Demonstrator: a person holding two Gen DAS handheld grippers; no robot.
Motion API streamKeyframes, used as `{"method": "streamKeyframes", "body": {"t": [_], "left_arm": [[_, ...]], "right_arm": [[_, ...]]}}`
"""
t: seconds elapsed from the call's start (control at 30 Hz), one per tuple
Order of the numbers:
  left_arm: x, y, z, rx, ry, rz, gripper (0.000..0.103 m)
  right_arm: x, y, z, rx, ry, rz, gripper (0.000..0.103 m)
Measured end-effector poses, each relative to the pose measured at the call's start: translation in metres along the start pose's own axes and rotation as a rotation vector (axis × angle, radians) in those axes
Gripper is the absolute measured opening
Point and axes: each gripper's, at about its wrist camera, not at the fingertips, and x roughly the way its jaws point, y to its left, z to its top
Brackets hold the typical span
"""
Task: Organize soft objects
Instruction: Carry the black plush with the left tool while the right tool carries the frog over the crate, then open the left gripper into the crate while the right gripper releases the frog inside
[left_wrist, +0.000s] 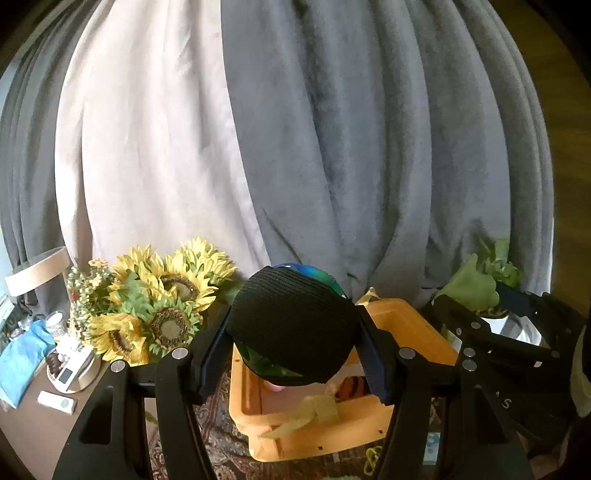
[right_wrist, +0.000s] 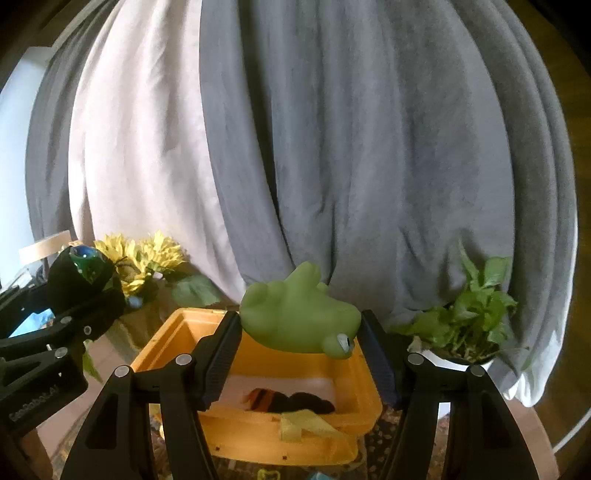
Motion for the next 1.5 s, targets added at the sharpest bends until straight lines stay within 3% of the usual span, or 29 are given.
{"method": "streamKeyframes", "body": {"t": [0.5, 0.87, 1.03, 1.2, 1.27, 1.5], "left_arm": [[0.079, 0.007, -0.006, 0.018, 0.098, 0.002, 0.063], [0.142, 0.016, -0.019, -0.058, 0.315, -0.039, 0.062], [0.154, 0.014, -0.023, -0.057, 0.377, -0.056, 0.063], [0.161, 0.014, -0.026, -0.041, 0.402, -0.058, 0.065], [0.162, 0.013, -0.026, -0.037, 0.406, -0.070, 0.073], [0.156, 0.010, -0.020, -0.017, 0.380, -0.069, 0.074]], "right_arm": [[0.093, -0.004, -0.007, -0.018, 0.174, -0.016, 0.065], [0.144, -0.007, -0.011, -0.008, 0.342, -0.018, 0.065], [0.158, -0.010, -0.015, 0.002, 0.404, -0.013, 0.066], [0.162, -0.011, -0.017, -0.006, 0.420, -0.019, 0.069], [0.162, -0.012, -0.017, -0.004, 0.422, -0.017, 0.070], [0.148, -0.016, -0.014, 0.004, 0.386, -0.029, 0.070]]}}
